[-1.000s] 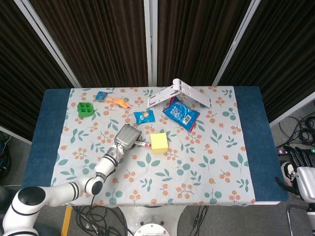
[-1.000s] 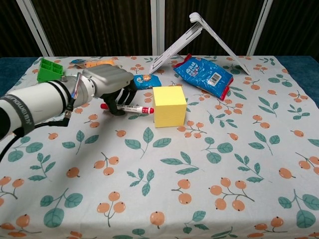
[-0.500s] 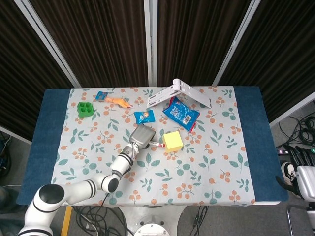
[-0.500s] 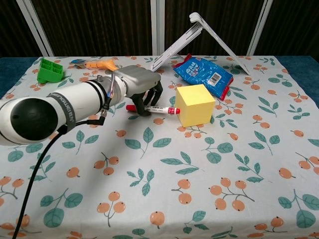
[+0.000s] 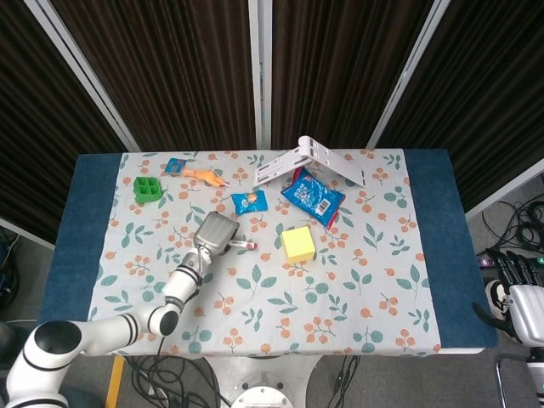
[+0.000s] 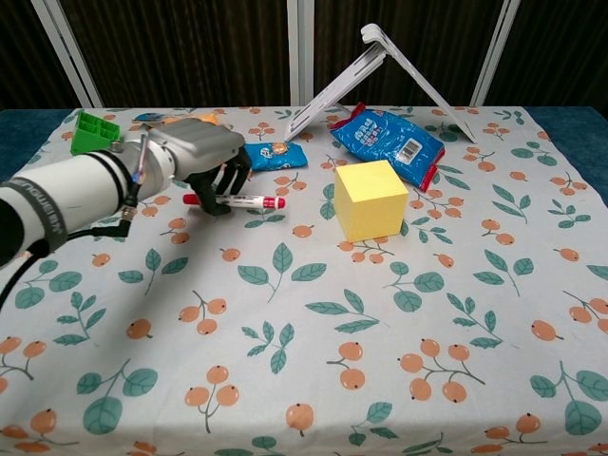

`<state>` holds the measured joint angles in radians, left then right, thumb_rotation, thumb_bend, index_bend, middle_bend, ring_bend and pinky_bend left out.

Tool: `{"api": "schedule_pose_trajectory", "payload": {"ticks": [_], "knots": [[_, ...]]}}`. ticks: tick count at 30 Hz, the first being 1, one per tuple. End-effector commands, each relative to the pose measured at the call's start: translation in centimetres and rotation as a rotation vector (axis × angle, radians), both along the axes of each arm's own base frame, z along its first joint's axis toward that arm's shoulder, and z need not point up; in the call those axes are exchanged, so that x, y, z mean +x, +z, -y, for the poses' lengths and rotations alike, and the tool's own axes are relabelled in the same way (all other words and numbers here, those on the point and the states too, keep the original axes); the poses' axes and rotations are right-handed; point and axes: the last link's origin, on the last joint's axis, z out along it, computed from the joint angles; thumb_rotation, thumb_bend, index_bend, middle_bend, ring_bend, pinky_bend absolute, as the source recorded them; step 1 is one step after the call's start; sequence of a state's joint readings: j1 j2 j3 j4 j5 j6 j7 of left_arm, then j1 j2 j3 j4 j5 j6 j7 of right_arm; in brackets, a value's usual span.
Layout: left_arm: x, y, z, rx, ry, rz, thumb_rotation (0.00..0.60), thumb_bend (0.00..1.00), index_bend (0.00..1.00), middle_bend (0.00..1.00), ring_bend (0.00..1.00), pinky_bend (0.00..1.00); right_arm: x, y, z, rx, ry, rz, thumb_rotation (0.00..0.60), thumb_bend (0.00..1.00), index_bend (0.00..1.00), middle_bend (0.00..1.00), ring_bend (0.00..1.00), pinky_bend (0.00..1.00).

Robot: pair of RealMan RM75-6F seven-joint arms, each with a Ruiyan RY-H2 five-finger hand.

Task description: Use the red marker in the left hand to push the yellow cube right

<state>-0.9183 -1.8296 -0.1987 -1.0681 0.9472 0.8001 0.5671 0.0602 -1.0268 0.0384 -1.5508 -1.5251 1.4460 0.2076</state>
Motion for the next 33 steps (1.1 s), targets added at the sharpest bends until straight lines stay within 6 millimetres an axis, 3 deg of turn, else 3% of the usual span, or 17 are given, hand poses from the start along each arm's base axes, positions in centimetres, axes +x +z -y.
{"api": "schedule_pose_trajectory", "payload": {"ticks": [1, 4, 8, 11, 15, 22, 26, 29, 33], "knots": [[-1.6, 1.0, 0.5, 0.007, 0.025, -0.032, 0.600, 0.42, 0.64, 0.69, 0.53, 0.47, 0.2, 0.0, 0.1, 0.000, 0.007, 0.001, 0.600, 0.13, 0.00, 0.10, 0.00, 0.00], [-2.7, 1.6, 1.2, 0.002, 0.036, -0.075, 0.600, 0.42, 0.59, 0.65, 0.49, 0.46, 0.3, -0.1, 0.1, -0.001, 0.011, 0.003, 0.600, 0.13, 0.00, 0.10, 0.00, 0.00], [-3.2, 2.3, 2.2, -0.025, 0.071, -0.100, 0.600, 0.40, 0.34, 0.47, 0.33, 0.39, 0.4, -0.2, 0.0, 0.000, 0.013, 0.007, 0.600, 0.13, 0.00, 0.10, 0.00, 0.00], [-2.8, 3.0, 2.7, -0.005, 0.074, -0.076, 0.600, 0.39, 0.24, 0.37, 0.26, 0.38, 0.4, -0.2, 0.0, 0.000, 0.014, 0.007, 0.600, 0.13, 0.00, 0.10, 0.00, 0.00], [-3.5, 5.5, 3.2, 0.052, 0.098, -0.021, 0.600, 0.39, 0.22, 0.29, 0.25, 0.37, 0.4, 0.1, 0.1, -0.008, 0.012, 0.007, 0.600, 0.13, 0.00, 0.10, 0.00, 0.00], [-8.7, 12.2, 5.1, 0.242, 0.178, 0.115, 0.600, 0.25, 0.22, 0.29, 0.24, 0.32, -0.1, 0.2, 0.4, -0.005, 0.000, 0.009, 0.600, 0.13, 0.00, 0.10, 0.00, 0.00], [-12.4, 15.6, 7.6, 0.347, 0.203, 0.151, 0.600, 0.13, 0.22, 0.28, 0.19, 0.30, 0.1, -0.1, 0.8, -0.006, 0.024, 0.024, 0.600, 0.13, 0.00, 0.09, 0.00, 0.00], [-14.7, 17.2, 10.0, 0.398, 0.208, 0.163, 0.600, 0.05, 0.22, 0.25, 0.17, 0.26, 0.1, -0.2, 1.1, -0.008, 0.026, 0.032, 0.600, 0.13, 0.00, 0.09, 0.00, 0.00], [-16.9, 18.3, 13.3, 0.416, 0.206, 0.142, 0.600, 0.03, 0.22, 0.24, 0.17, 0.25, 0.3, -0.5, 1.2, -0.003, 0.033, 0.051, 0.600, 0.13, 0.00, 0.09, 0.00, 0.00]]}}
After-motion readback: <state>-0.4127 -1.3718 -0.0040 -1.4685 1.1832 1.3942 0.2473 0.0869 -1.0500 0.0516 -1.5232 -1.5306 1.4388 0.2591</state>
